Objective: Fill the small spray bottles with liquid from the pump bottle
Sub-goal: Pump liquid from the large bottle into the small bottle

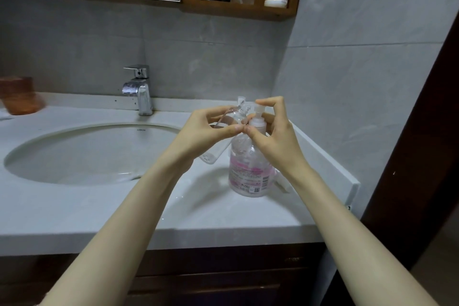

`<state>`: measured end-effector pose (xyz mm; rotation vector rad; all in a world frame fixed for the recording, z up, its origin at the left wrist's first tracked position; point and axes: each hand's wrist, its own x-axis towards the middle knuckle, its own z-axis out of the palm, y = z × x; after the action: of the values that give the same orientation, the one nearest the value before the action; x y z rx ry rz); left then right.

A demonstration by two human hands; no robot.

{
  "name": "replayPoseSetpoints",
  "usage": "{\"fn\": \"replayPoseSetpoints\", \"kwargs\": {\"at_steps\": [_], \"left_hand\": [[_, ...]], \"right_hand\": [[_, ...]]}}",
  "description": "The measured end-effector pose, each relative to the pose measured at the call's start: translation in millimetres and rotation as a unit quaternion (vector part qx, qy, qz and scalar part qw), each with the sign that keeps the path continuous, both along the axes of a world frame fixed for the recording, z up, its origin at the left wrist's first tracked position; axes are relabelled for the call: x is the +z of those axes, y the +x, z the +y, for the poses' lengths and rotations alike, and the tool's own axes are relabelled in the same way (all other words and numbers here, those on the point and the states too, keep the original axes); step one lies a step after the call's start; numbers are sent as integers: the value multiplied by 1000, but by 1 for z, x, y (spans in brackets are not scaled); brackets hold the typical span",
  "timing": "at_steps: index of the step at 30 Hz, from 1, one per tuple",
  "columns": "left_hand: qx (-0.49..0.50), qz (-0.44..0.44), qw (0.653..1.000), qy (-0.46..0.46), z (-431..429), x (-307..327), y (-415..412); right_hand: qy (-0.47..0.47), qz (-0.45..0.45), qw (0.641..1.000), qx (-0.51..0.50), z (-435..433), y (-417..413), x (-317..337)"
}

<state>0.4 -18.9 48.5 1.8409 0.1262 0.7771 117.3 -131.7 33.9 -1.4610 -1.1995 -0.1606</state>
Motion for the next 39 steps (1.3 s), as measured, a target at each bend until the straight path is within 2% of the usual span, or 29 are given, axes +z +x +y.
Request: {"fn": "replayPoseSetpoints", "kwargs": {"at_steps": [15, 21, 27, 39], "left_hand": [[19, 36, 999, -11, -1, 8, -5], [52, 60, 994, 80, 5, 23, -11], [98, 99, 972, 188, 8, 39, -10], [102, 115, 966, 210, 4, 40, -6]], "right_hand": [[-17, -15, 1000, -12, 0, -2, -3], [-15, -16, 1000, -8, -1, -2, 0], [-16, -25, 1000, -8, 0, -1, 0], [-10, -26, 999, -21, 1, 0, -4]]}}
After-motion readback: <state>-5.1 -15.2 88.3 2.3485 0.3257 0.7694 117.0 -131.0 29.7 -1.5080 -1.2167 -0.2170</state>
